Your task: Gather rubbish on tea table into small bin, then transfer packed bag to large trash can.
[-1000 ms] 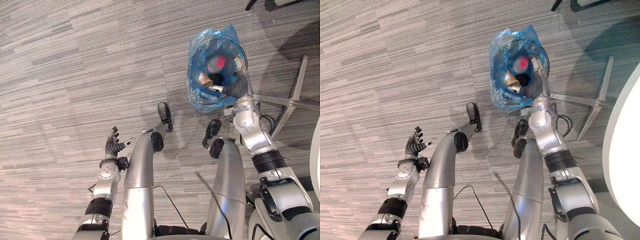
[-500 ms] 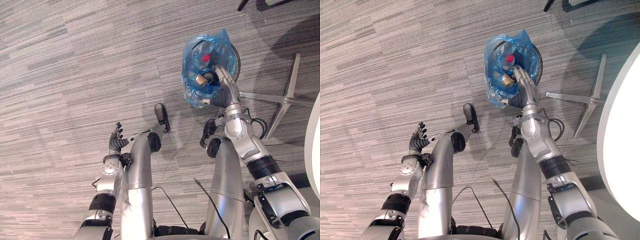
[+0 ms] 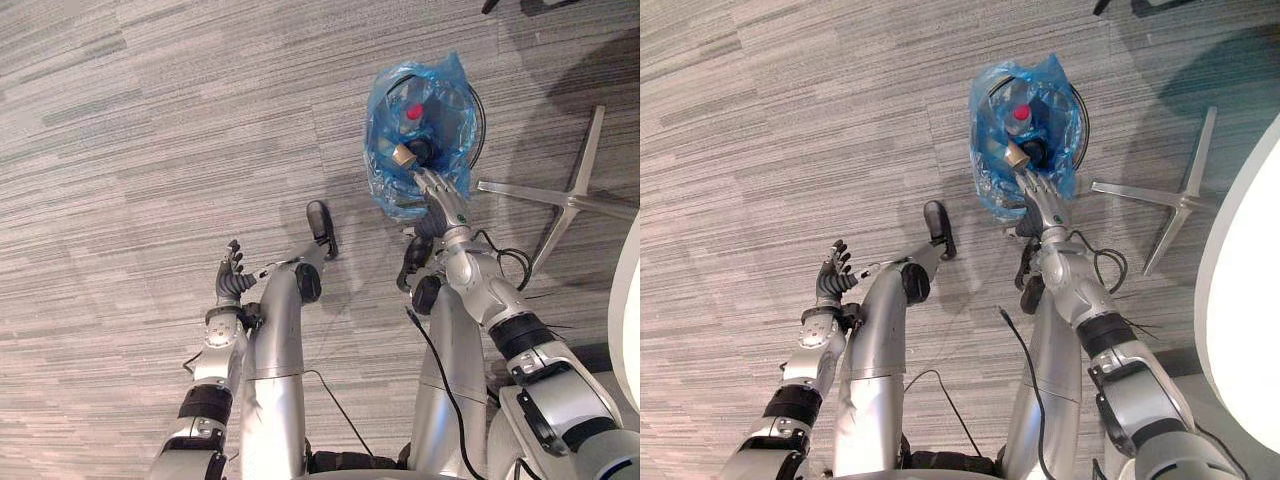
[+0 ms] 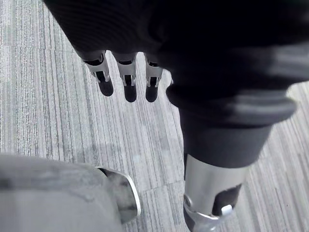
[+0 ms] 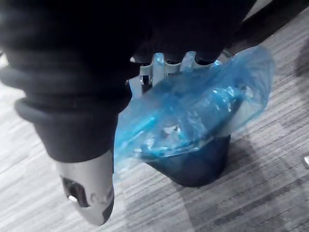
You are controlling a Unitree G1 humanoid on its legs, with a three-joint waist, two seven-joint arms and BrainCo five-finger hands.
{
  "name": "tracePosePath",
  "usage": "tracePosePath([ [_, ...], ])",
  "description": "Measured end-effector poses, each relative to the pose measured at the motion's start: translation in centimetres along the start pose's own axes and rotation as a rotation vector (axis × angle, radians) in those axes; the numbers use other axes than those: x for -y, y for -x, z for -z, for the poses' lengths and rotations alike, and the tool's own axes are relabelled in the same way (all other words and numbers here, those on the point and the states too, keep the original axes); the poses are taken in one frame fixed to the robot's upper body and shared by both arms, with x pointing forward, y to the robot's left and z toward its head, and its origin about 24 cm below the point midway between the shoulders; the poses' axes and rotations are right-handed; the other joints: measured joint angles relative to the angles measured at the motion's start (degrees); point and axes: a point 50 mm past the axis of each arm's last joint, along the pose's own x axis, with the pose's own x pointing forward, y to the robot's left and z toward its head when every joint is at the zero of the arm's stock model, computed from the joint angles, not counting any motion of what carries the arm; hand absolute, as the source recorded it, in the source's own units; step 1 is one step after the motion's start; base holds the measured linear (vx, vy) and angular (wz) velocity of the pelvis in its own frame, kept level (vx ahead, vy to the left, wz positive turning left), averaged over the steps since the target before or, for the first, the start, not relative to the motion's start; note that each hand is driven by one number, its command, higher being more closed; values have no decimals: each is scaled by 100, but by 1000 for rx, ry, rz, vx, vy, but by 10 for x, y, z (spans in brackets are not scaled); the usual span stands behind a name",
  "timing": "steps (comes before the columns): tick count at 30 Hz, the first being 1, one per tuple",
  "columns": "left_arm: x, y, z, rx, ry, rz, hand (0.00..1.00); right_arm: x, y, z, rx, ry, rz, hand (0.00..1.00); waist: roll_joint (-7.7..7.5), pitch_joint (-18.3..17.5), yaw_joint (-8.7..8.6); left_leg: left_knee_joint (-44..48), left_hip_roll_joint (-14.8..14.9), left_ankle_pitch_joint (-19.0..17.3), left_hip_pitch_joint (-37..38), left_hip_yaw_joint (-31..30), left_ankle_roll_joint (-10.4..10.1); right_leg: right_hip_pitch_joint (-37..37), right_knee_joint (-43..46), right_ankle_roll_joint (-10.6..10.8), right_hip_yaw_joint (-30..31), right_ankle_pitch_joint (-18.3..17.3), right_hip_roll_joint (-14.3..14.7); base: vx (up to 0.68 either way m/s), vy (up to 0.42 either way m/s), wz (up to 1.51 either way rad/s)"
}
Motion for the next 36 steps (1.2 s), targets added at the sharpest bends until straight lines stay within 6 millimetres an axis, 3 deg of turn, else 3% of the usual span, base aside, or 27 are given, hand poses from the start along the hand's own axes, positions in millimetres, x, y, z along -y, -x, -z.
tracePosePath([
  [2, 1, -1, -2, 5, 7, -1, 0, 2, -2, 2, -16, 16, 8, 0, 0, 0, -3, 31, -6, 0, -47, -19, 1, -49, 51, -16, -7, -27, -12, -27, -21, 4],
  [3, 1, -1, -2, 7, 11, -2, 0, 2, -2, 2, -17, 21, 10, 100, 0, 0, -1, 48, -6, 0, -64, -35, 0, -59, 71, -27, -14, -38, -13, -39, -29, 6],
  [9, 1, -2, -7, 26, 87, -11, 0, 13, -11, 3, -49, 32, 50, 100, 0, 0, 0, 101, -47, 33, -272, -89, -51, -281, 245, -43, -44, -119, -78, -49, -25, 9],
  [19, 3, -3, -12, 43, 100, -14, 0, 25, -19, -11, -6, 24, 98, 100, 0, 0, 9, 244, 19, 20, -374, -104, -36, -358, 325, -58, -47, -132, -47, -53, 0, -2],
  [25, 4, -3, -12, 36, 96, -9, 0, 25, -10, -29, 65, -32, 140, 100, 0, -1, 0, 261, 77, 17, -227, -108, -31, -212, 315, -66, -51, -127, 11, -55, -6, -4],
  [29, 5, 0, -5, 5, 97, -3, 0, 21, 3, -45, 115, -144, 155, 100, -18, -10, -13, 215, 131, 15, 137, -108, -33, 180, 233, -72, -96, -133, 57, -44, -21, -4],
  [36, 12, 10, 11, -59, 89, 24, 0, 8, 31, -54, 119, -340, 152, 100, -90, -26, -27, -123, 122, 61, 952, -120, -102, 1020, -118, -87, -200, -118, 108, -36, -49, -2],
])
